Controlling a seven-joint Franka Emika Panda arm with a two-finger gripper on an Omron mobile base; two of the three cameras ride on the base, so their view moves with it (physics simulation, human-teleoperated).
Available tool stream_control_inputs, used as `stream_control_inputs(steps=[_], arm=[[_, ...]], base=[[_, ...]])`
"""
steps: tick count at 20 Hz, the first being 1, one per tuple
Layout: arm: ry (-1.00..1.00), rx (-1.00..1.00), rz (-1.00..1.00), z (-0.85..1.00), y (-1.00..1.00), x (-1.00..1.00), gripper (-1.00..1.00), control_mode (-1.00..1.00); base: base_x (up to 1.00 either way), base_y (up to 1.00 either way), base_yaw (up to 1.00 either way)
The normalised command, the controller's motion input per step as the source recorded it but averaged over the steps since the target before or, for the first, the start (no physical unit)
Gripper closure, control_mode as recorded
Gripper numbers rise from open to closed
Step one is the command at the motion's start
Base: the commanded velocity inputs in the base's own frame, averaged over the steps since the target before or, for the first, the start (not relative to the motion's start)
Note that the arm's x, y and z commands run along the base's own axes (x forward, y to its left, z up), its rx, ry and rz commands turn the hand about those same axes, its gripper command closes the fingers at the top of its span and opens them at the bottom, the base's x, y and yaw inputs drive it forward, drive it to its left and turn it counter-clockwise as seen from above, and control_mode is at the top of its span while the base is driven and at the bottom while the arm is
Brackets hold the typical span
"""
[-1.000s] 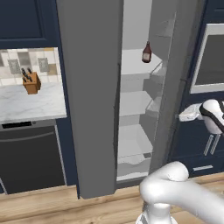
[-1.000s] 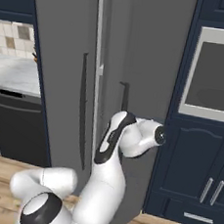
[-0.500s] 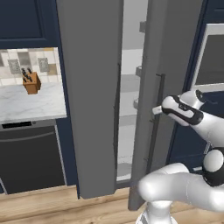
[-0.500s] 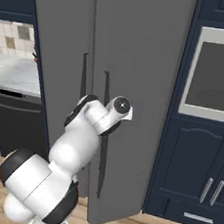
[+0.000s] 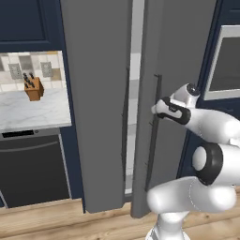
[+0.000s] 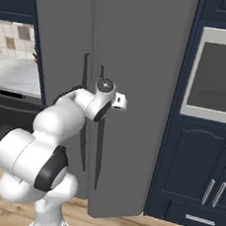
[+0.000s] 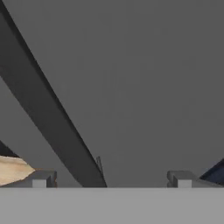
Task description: There's a fish in the fridge that needs to be moved to the freezer for freezing. Pick up the fish from the fridge, place it on any shelf in the freezer, and close the fridge and freezer doors when done.
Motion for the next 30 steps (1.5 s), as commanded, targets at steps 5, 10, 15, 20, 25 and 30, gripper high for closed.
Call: stream_control_inputs(steps=[5,10,15,20,25,30], arm=[[0.13,-0.09,-0.16,0.08,0.30,0.40,-1.00,-1.00],[0.06,-0.01,-0.09,0.01,0.15,0.35,-1.00,-1.00],[-0.01,0.00,-0.05,0.00,0.08,0.43,-1.00,-1.00],[-0.13,0.00,-0.02,0.00,0.07,0.48,-1.00,-1.00],[-0.07,0.00,0.00,0.00,0.01,0.59,-1.00,-1.00],[-0.01,0.00,0.00,0.04,0.00,0.65,-1.00,-1.00]], base=[[0.00,0.00,0.00],[0.00,0.00,0.00],[0.00,0.00,0.00],[0.00,0.00,0.00],[0.00,0.00,0.00],[0.00,0.00,0.00]])
